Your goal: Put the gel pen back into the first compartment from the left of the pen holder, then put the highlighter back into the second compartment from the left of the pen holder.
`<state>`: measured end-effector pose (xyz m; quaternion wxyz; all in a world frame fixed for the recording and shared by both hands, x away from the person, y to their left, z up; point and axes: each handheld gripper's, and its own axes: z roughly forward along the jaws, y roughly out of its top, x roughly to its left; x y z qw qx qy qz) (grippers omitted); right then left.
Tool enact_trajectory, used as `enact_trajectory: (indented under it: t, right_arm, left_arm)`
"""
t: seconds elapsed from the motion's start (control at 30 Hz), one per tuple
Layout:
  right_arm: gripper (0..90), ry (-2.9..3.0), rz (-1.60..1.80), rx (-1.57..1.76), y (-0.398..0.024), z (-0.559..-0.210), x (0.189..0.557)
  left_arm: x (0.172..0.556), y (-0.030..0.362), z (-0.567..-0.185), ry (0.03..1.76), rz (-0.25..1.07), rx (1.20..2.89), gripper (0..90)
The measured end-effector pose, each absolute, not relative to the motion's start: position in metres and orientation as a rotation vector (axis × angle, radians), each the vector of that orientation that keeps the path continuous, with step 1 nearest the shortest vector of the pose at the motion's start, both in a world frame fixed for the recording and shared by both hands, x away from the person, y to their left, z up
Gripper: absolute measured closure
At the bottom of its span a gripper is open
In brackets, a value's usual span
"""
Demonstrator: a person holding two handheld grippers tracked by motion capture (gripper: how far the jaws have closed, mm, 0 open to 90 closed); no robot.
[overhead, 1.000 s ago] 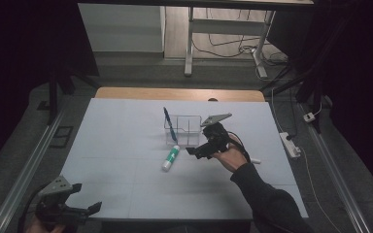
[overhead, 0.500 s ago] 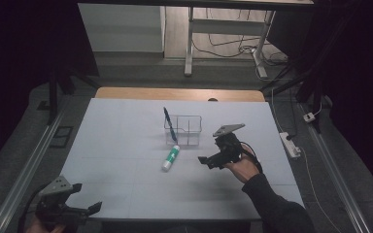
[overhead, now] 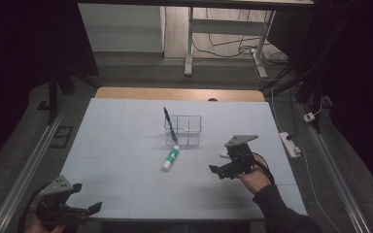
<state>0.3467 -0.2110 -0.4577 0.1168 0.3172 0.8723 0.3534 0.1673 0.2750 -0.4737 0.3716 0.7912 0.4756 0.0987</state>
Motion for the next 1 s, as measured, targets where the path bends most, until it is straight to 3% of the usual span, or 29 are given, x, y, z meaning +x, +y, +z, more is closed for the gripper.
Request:
enact_trajectory:
  t: [1.0]
  right_arm:
    - [0.0,2.367,0.793,1.295,-0.293,-0.476,0.378]
  left_arm:
    - [0.168,0.275,-0.474,1.218,0.253,2.031,1.9]
